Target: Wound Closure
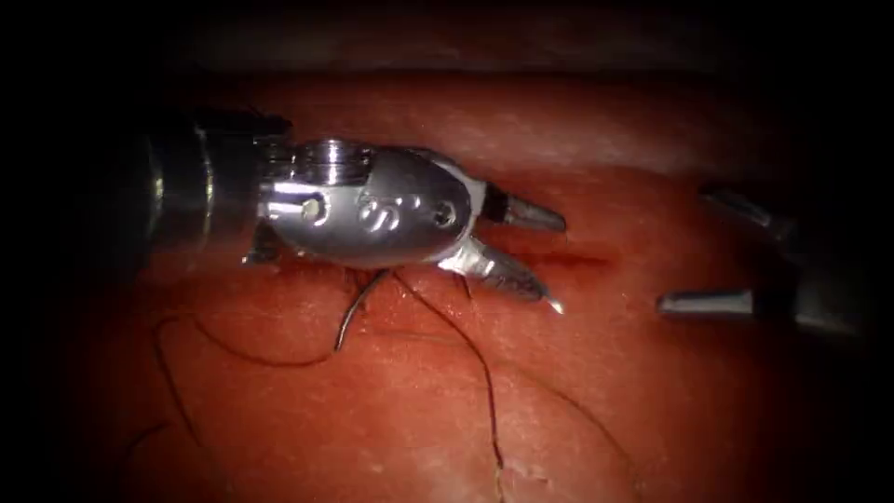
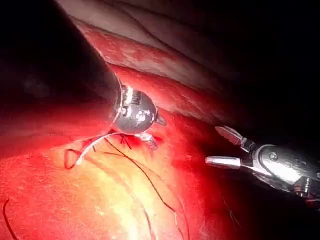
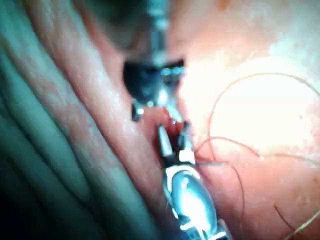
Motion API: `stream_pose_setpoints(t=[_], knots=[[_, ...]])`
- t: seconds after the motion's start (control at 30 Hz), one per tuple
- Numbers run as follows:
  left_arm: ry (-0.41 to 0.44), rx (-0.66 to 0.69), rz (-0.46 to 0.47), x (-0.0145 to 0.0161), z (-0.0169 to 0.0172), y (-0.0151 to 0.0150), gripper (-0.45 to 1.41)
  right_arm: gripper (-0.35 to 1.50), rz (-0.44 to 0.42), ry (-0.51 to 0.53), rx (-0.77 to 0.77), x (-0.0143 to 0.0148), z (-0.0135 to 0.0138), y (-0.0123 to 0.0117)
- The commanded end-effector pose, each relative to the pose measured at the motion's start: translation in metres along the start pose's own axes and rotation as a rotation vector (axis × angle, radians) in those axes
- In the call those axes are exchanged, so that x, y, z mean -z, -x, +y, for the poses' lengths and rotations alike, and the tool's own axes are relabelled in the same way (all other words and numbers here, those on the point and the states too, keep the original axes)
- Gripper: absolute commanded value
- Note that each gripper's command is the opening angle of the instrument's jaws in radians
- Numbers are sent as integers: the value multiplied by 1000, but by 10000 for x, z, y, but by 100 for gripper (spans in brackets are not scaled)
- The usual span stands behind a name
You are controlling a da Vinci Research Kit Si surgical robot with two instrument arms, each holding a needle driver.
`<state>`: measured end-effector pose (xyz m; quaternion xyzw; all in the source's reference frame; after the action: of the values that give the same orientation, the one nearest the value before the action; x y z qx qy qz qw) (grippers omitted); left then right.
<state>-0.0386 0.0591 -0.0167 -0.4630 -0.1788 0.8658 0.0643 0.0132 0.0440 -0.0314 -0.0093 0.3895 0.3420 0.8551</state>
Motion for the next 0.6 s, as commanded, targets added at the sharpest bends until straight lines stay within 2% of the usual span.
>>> stream_pose_setpoints(t=[0.03,0.1,0.13,0.17,0.2,0.27,0.3,0.47,0.57,0.6], knots=[[13,44,12,0,-5,-1,74,119,4,-3,1,-9,-2,0],[42,213,30,32,-2,-7,75,121,6,-12,1,-11,-4,-1],[42,213,30,32,-2,-7,75,121,6,-12,1,-11,-4,-1],[66,265,38,55,-1,-14,75,121,4,-14,1,-13,-6,0],[68,267,41,61,-2,-16,75,121,4,-14,1,-13,-6,0],[68,274,-5,80,-7,-23,74,121,6,-25,0,-14,-7,-1],[73,330,-55,87,-11,-27,70,121,10,-49,-1,-14,-8,-1],[181,482,-225,66,-17,-20,51,121,12,-61,0,-15,-9,-1],[246,454,-334,40,-19,-15,35,121,13,-62,-1,-17,-11,-2],[316,388,-401,23,-20,-13,31,121,10,-63,0,-17,-11,-2]])
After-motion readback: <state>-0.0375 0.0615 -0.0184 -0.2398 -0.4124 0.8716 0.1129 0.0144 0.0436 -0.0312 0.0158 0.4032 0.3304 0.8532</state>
